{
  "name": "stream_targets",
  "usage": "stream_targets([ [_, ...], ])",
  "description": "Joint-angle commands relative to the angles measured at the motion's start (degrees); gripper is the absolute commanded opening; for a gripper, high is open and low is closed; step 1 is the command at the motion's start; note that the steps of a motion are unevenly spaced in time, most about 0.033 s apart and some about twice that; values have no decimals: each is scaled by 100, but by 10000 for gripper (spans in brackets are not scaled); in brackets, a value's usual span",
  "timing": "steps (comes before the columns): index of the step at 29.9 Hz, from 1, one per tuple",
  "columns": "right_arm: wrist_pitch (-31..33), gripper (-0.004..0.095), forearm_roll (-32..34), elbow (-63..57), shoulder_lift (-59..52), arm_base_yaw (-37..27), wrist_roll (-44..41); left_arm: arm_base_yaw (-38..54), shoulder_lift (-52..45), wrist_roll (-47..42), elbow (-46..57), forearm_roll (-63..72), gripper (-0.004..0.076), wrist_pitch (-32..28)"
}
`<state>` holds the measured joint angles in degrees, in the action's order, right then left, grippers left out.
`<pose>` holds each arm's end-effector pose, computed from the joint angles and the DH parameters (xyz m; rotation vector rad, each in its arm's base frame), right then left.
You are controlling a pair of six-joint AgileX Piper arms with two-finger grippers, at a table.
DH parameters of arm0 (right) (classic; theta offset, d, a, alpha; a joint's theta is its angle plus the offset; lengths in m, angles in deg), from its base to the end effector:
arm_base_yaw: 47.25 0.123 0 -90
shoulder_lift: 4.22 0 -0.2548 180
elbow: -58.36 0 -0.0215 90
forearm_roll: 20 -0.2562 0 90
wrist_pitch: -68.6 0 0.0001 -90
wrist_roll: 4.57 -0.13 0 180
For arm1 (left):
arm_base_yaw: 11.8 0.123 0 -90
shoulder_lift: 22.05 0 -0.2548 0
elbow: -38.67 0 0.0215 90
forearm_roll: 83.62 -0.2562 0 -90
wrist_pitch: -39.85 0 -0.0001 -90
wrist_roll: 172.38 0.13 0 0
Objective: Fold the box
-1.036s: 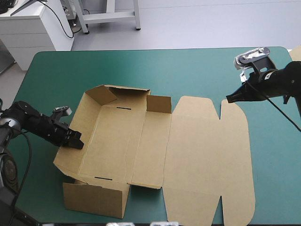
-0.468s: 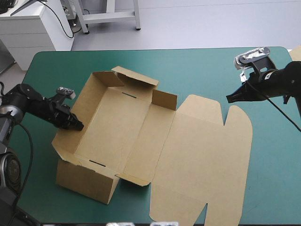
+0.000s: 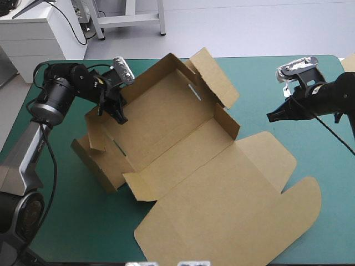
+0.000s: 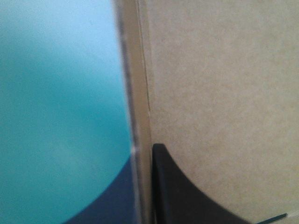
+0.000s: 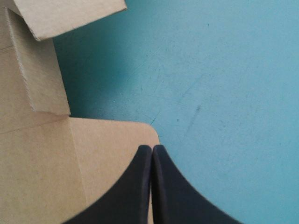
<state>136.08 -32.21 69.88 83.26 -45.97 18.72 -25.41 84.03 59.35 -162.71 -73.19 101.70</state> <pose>0.3082 0.0323 0.3587 -0.5062 2.4215 0.1168 0.3791 -0.1131 0.3063 1.3264 2.1570 0.0249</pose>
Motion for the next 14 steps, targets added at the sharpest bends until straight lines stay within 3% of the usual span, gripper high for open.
stream_targets([
  [1, -222, -19, -40, 147, -166, -55, -46, -451, -248, 53, -339, -261, -8, -948],
  [10, -330, -19, -40, 158, -174, -55, -206, -1748, -237, -399, -339, -1891, -8, -2204],
  [14, -330, -19, 0, 158, -174, -55, -386, -2275, -215, -432, -339, -2938, -8, -2366],
])
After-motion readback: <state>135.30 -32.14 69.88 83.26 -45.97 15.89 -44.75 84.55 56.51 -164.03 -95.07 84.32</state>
